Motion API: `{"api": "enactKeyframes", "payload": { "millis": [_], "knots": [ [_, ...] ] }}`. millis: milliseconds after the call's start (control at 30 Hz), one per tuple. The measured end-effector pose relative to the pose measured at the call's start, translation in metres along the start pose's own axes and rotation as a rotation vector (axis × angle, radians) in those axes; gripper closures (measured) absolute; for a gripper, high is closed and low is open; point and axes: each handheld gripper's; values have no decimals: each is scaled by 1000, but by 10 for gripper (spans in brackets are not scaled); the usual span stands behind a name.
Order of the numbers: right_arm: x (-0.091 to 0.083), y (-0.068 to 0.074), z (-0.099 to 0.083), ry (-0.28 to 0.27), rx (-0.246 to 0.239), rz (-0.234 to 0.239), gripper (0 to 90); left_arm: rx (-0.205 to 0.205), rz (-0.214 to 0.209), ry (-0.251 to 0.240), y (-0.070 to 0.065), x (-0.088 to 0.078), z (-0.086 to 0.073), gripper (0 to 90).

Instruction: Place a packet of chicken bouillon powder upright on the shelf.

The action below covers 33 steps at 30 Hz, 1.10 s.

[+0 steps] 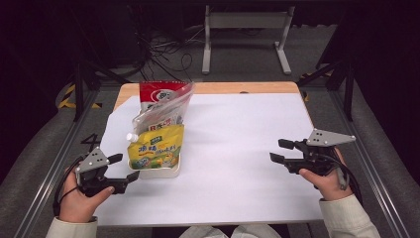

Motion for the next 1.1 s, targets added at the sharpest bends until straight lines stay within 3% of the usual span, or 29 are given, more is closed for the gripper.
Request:
{"api": "enactKeyframes", "payload": {
  "millis": [200,500,767,1100],
  "knots": [
    [-8,-4,-10,-6,11,-38,345,-38,-8,0,2,-2,-11,166],
    [-19,-10,-26,4,25,-73,322,-19,-25,-38,2,-1,-21,162],
    [-21,-14,-48,33,26,-103,308,-54,-49,-27,4,8,-31,162],
    [-15,-15,-71,15,29,-114,290,-80,-81,-28,9,18,-37,159]
  ]
}}
Point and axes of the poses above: each handheld gripper's, and its own axes: x roughly forward along the jaws, z roughly out of its top, y roughly to its left, and after that the axes turned 3 degrees about -x, right-handed
